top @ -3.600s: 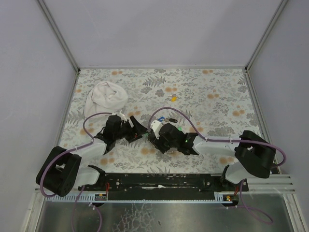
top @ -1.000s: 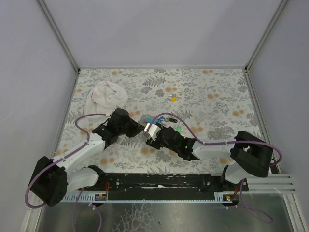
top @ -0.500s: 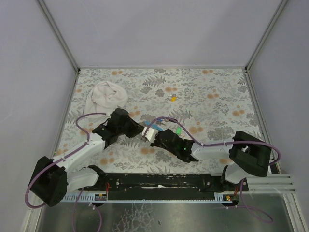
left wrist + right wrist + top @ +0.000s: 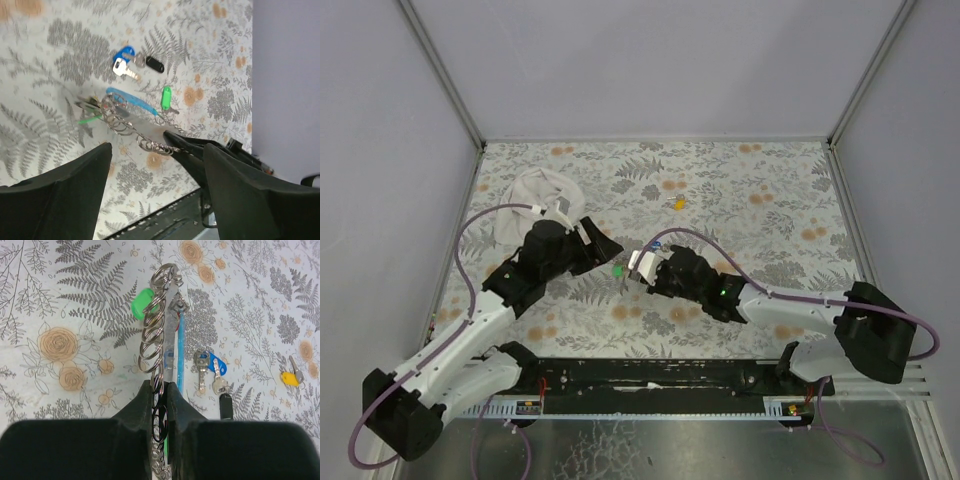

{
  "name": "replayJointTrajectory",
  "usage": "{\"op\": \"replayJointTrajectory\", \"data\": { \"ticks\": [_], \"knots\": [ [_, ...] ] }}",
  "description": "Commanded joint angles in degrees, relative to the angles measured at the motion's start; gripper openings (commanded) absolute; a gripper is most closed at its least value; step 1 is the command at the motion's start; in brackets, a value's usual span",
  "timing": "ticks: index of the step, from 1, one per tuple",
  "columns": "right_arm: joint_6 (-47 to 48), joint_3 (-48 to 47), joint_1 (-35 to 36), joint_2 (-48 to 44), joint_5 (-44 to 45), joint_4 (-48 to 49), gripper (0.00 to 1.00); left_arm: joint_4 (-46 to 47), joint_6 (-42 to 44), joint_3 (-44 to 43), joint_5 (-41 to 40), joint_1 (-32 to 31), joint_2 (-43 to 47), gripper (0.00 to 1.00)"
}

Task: Put the keys on the keyring

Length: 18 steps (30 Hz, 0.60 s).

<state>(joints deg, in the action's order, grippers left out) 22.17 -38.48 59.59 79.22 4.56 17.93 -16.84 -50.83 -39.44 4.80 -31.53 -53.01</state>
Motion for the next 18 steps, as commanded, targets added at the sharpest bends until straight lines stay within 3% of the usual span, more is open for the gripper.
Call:
{"op": "replayJointTrajectory", "data": {
  "ticks": [1,9,18],
  "knots": [
    [1.4,-4.5,-4.0,-5.6,-10.3,-5.0,0.00,-4.4,15.6,-5.0,-2.0,-0.3,3.9,0.76],
    [3.1,-6.5,-10.8,-12.4,-24.3,-13.1,0.00,-0.3,32.1,-4.1,2.0,-0.3,7.3,0.84],
    [3.0,-6.6,-15.1,-18.0,-34.0,-15.7,0.00,2.8,47.8,-0.5,16.8,-0.3,9.2,0.86]
  ]
}}
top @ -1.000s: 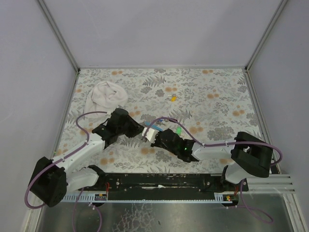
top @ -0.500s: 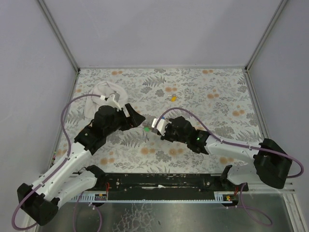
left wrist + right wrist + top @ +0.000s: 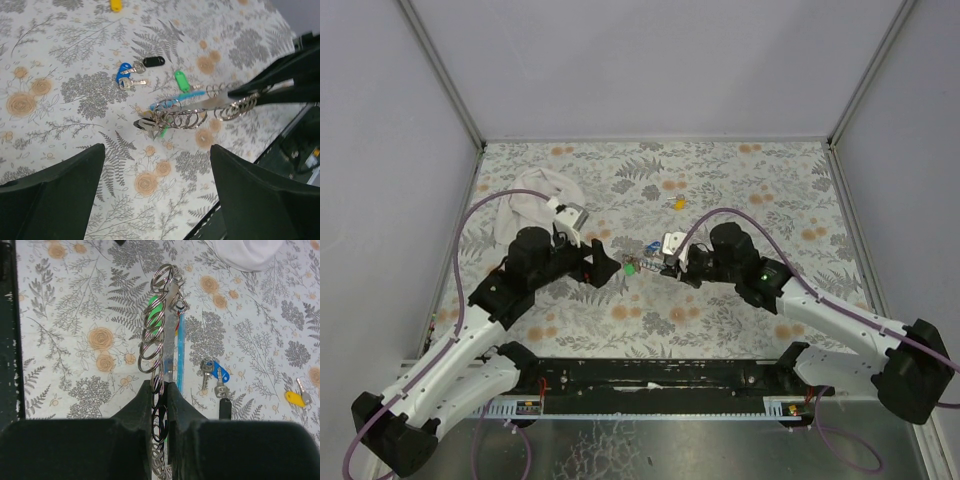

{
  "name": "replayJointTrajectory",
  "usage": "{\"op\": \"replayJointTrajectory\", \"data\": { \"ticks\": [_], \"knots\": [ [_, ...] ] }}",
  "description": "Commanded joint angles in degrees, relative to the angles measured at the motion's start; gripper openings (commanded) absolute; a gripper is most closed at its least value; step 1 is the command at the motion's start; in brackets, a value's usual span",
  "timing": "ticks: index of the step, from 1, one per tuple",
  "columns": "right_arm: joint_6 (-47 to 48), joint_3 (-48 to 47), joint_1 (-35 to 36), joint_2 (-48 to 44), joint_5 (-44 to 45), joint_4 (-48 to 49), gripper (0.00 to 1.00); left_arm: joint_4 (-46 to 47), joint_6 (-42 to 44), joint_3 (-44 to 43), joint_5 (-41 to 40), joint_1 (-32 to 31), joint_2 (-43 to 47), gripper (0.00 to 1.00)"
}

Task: Put the keys on the keyring

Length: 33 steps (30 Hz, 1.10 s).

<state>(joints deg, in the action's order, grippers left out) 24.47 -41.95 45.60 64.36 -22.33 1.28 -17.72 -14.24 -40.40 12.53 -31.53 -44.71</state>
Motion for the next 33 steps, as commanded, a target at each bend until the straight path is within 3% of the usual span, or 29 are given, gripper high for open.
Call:
{"op": "replayJointTrajectory", "data": {
  "ticks": [1,4,9,18,26,33],
  "knots": [
    [0.5,-3.0,-1.3,-3.6,-7.7,0.9,0.00,3.6,12.9,0.5,10.8,-0.3,0.9,0.86],
    [0.2,-2.7,-1.5,-5.3,-9.3,1.1,0.00,3.9,17.6,0.6,16.6,-0.3,0.9,0.86],
    [0.3,-2.9,-1.7,-7.7,-11.5,0.6,0.00,4.7,21.5,1.0,17.3,-0.3,0.6,0.86],
    [-1.5,-2.1,-1.8,-9.3,-19.6,3.4,0.00,7.5,31.6,3.3,25.0,-0.3,1.4,0.73],
    [-2.8,-0.2,-1.9,-10.4,-20.6,6.4,0.00,8.8,33.5,4.6,31.3,-0.3,1.7,0.63],
    [-6.7,1.8,-3.3,-10.0,-22.9,12.3,0.00,9.4,33.7,6.4,31.8,-0.4,4.7,0.52]
  ]
}}
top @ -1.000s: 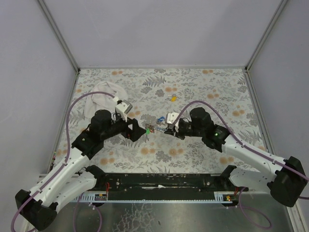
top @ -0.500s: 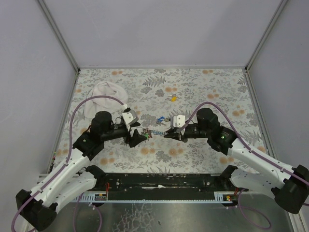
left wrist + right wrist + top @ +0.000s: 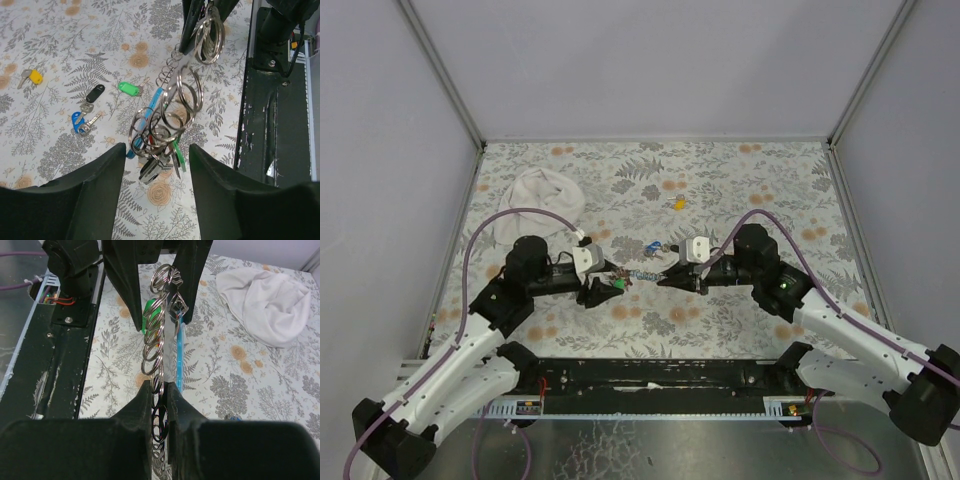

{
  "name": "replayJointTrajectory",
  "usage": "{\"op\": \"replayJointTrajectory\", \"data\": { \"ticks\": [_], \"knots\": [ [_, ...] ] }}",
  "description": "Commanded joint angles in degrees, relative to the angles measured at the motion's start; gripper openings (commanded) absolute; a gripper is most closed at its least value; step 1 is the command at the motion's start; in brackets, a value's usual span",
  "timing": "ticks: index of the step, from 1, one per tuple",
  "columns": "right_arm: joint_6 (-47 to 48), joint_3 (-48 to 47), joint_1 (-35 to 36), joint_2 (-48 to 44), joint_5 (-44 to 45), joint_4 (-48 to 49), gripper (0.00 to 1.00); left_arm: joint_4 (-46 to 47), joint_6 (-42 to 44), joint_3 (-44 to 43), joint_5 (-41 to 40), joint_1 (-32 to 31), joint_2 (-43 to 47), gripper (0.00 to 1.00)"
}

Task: Put the keys on the keyring

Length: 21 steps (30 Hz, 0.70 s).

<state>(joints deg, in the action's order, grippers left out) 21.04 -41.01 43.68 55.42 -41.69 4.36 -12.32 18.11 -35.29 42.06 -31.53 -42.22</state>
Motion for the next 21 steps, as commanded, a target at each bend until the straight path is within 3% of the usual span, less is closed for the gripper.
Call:
{"op": "replayJointTrajectory", "data": {
  "ticks": [1,7,11,17,19,21],
  "knots": [
    [-3.8,1.0,-1.8,-1.0,-4.4,9.8,0.00,4.4,1.0,1.6,2.5,-0.4,2.5,0.50],
    [-6.5,1.5,-2.8,0.1,-8.5,13.2,0.00,7.0,-0.8,2.1,4.3,-0.3,3.0,0.42],
    [-8.8,2.0,-3.3,0.8,-11.7,16.6,0.00,9.2,-2.2,2.5,5.1,-0.3,3.2,0.50],
    [-12.4,3.0,-3.8,2.2,-14.5,21.9,0.00,11.0,-3.5,2.9,5.8,-0.2,3.9,0.51],
    [-13.2,3.4,-3.9,2.3,-14.9,23.2,0.00,11.5,-4.0,3.0,6.1,-0.2,4.0,0.49],
    [-13.7,3.8,-4.2,2.1,-14.7,24.1,0.00,11.4,-4.2,3.0,6.1,-0.2,3.9,0.40]
  ]
}}
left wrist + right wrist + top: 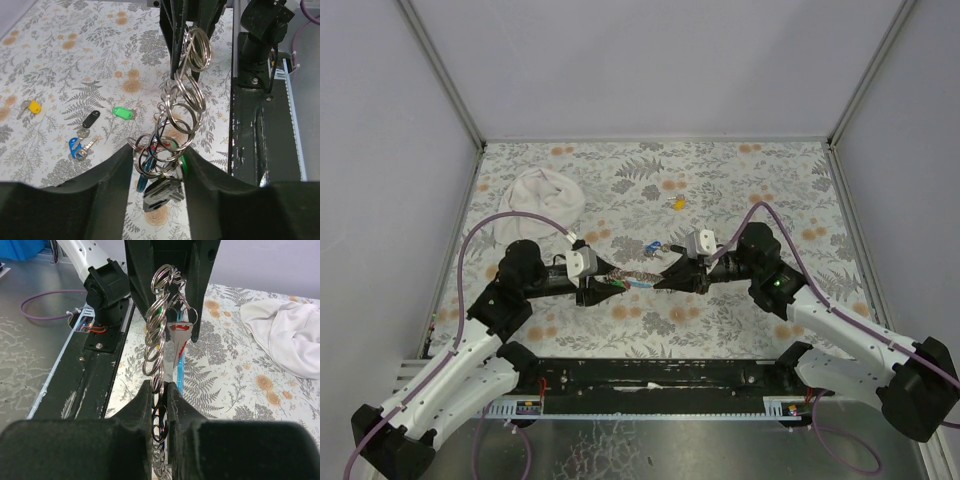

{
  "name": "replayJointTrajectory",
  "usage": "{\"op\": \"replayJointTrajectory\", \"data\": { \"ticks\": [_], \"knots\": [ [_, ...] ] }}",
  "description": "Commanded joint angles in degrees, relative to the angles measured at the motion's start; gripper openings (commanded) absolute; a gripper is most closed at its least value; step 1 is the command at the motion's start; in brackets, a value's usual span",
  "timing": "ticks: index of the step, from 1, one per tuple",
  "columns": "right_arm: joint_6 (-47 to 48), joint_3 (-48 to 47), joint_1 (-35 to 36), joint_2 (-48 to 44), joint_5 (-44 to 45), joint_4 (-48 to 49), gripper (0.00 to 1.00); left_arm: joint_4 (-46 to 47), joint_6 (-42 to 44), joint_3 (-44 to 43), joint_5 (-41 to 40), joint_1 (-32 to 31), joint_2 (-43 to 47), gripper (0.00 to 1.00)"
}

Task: Put the keys on the keyring

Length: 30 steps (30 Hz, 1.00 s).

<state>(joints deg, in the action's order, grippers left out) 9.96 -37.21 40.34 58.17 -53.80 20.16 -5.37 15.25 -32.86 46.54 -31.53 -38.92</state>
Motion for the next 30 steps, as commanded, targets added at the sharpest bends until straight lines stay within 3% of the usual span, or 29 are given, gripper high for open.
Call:
{"op": "replayJointTrajectory", "data": {
  "ticks": [1,4,9,10,12,16,21,30],
  "knots": [
    [-2.9,0.2,-0.9,-0.7,-2.4,8.7,0.00,4.1,-1.2,0.5,1.6,-0.2,0.5,0.35],
    [-3.0,0.6,-1.1,-0.5,-1.0,9.0,0.00,3.4,-1.6,-0.3,1.4,-0.2,0.3,0.25],
    [-3.1,1.5,-1.1,0.2,3.0,8.9,0.08,2.3,-3.1,-1.9,-0.3,-0.2,0.2,0.20],
    [-3.1,1.7,-1.1,0.4,4.0,8.9,0.12,1.9,-3.6,-2.3,-1.0,-0.2,0.1,0.19],
    [-3.0,2.2,-1.1,0.4,6.9,9.1,0.32,1.1,-4.6,-3.2,-2.1,-0.3,0.0,0.17],
    [-2.2,2.8,-1.1,0.3,11.7,8.6,0.57,0.5,-8.7,-5.0,-6.5,-0.2,-0.6,0.11],
    [-1.3,2.9,-1.1,-0.6,15.9,7.3,0.73,-1.3,-16.3,-7.2,-13.8,-0.3,-3.0,0.00],
    [-6.8,3.6,-0.7,1.6,19.3,12.1,0.76,-9.2,-22.6,-9.8,-27.3,-2.3,-10.2,0.00]
  ]
}}
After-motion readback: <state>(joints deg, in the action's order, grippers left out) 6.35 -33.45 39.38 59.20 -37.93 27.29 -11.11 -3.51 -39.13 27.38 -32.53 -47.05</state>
